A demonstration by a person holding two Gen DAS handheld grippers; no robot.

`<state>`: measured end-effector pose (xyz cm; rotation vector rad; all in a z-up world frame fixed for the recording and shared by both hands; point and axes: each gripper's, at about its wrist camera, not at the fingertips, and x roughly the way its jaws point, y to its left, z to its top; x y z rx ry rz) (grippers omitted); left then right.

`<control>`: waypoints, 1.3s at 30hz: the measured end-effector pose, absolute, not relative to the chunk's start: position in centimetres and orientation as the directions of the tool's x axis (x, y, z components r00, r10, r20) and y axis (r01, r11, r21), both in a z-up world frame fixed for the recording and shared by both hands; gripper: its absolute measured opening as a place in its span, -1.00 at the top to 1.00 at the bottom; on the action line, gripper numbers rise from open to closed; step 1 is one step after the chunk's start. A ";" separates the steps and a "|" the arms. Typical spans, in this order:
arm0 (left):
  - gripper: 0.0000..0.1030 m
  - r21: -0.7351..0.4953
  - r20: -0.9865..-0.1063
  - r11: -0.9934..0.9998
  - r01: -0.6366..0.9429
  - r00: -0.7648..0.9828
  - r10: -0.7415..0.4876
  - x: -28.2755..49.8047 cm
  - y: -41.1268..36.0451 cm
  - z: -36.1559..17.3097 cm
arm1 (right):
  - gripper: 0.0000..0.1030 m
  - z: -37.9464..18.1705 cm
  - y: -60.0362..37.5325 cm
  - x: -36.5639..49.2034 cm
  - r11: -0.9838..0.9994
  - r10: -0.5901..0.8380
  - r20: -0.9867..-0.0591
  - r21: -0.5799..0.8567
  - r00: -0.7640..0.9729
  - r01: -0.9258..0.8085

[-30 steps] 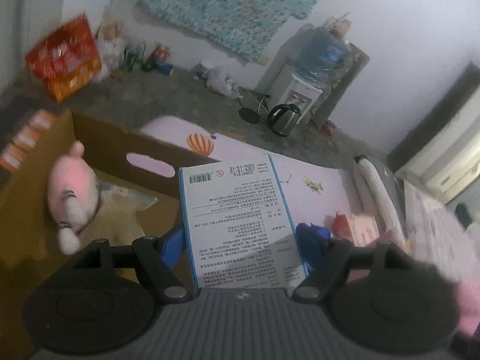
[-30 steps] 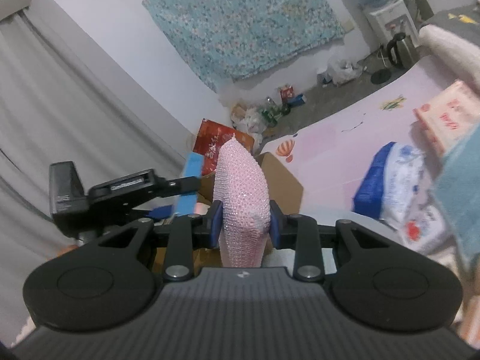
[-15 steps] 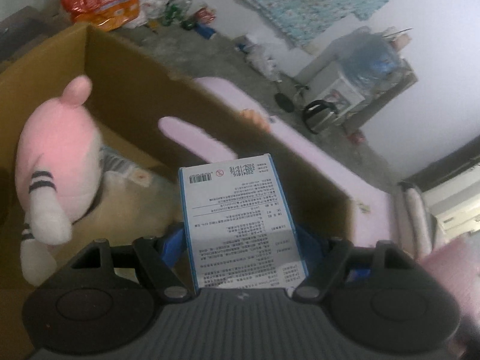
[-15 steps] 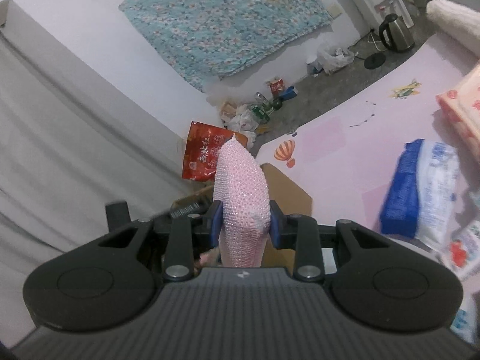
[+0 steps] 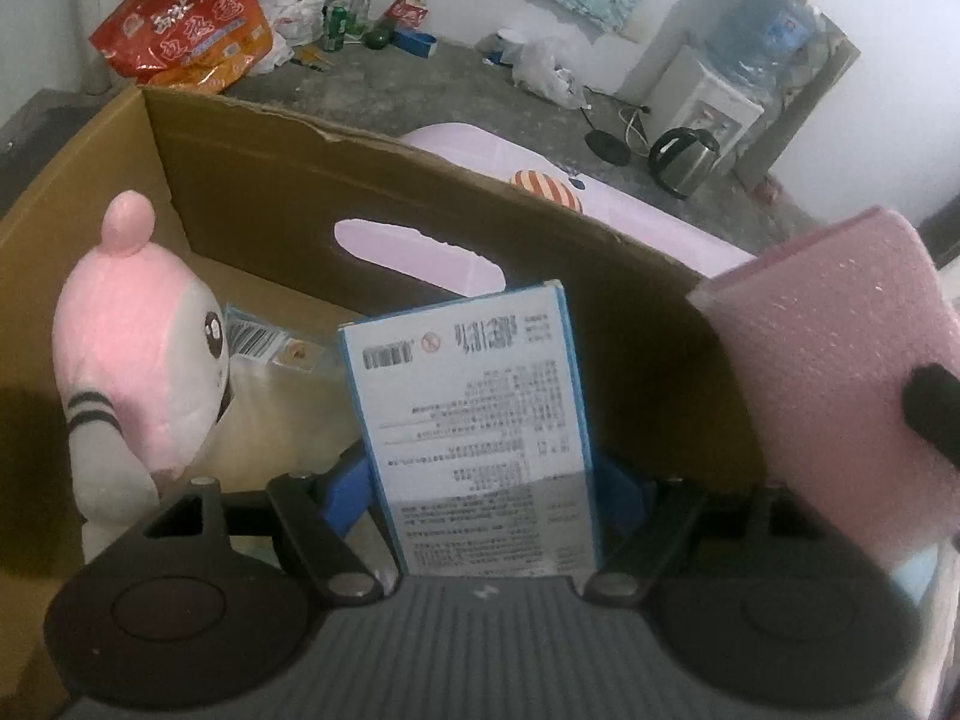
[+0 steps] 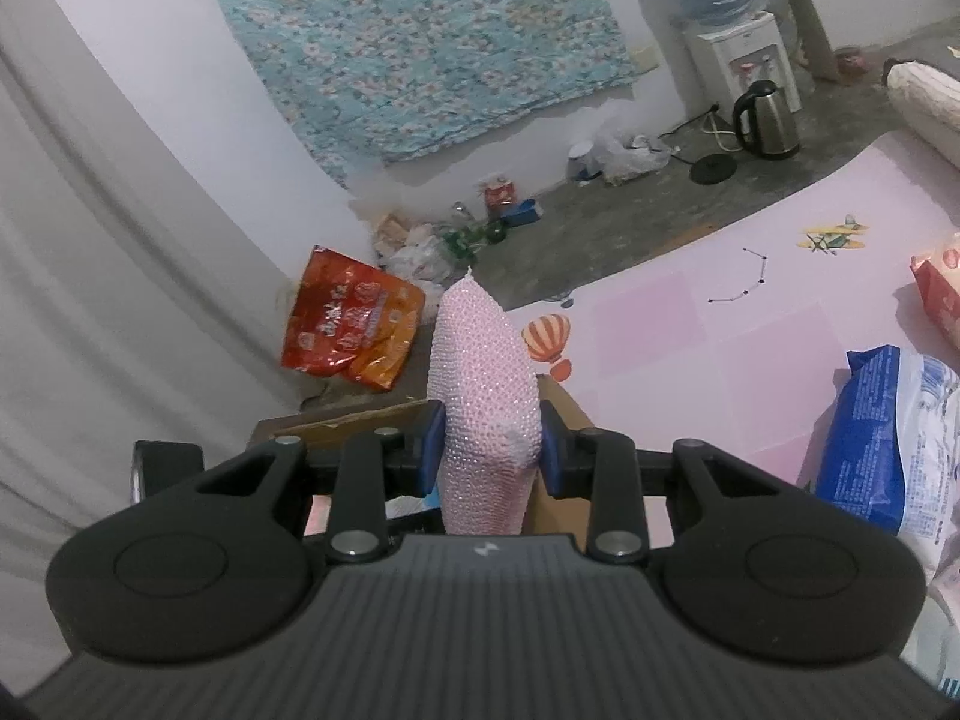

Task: Organize soft objects
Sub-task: 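Carry the carton with left tool while right tool carries the pink pouch to box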

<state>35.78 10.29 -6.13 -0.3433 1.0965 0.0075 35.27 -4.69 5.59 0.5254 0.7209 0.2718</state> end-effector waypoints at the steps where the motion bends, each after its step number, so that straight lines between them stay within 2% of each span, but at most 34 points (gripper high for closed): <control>1: -0.52 -0.270 -0.872 0.947 -0.177 0.461 -0.162 36.1 10.3 -6.2 | 0.40 5.4 -4.4 35.5 0.841 0.406 -0.560 0.539 0.722 -0.054; 13: -0.52 -0.297 -0.866 0.933 -0.201 0.468 -0.175 35.2 11.0 -5.8 | 0.38 5.5 -3.2 36.1 0.877 0.366 -0.576 0.477 0.731 -0.063; 18: -0.54 -0.349 -0.846 0.907 -0.236 0.496 -0.196 34.5 12.1 -4.7 | 0.38 6.2 -2.7 36.5 0.893 0.345 -0.562 0.442 0.751 -0.080; 29: -0.61 -0.353 -0.822 0.891 -0.285 0.549 -0.150 32.7 13.0 -2.7 | 0.38 6.8 0.7 37.9 0.966 0.248 -0.580 0.210 0.776 -0.152; 31: -0.61 -0.351 -0.824 0.888 -0.296 0.549 -0.143 32.6 13.2 -2.6 | 0.34 7.0 0.9 38.0 0.966 0.252 -0.585 0.204 0.771 -0.161; 33: -0.63 -0.349 -0.825 0.885 -0.308 0.549 -0.135 32.2 13.6 -2.4 | 0.16 7.2 0.6 37.9 0.961 0.265 -0.579 0.227 0.771 -0.160; 35: -0.64 -0.351 -0.824 0.882 -0.314 0.551 -0.132 32.0 13.7 -2.3 | 0.06 7.6 0.1 37.5 0.955 0.279 -0.563 0.249 0.778 -0.163; 39: -0.69 -0.341 -0.819 0.887 -0.313 0.562 -0.116 31.7 13.9 -1.7 | 0.03 8.4 -0.9 36.6 0.952 0.285 -0.545 0.259 0.788 -0.165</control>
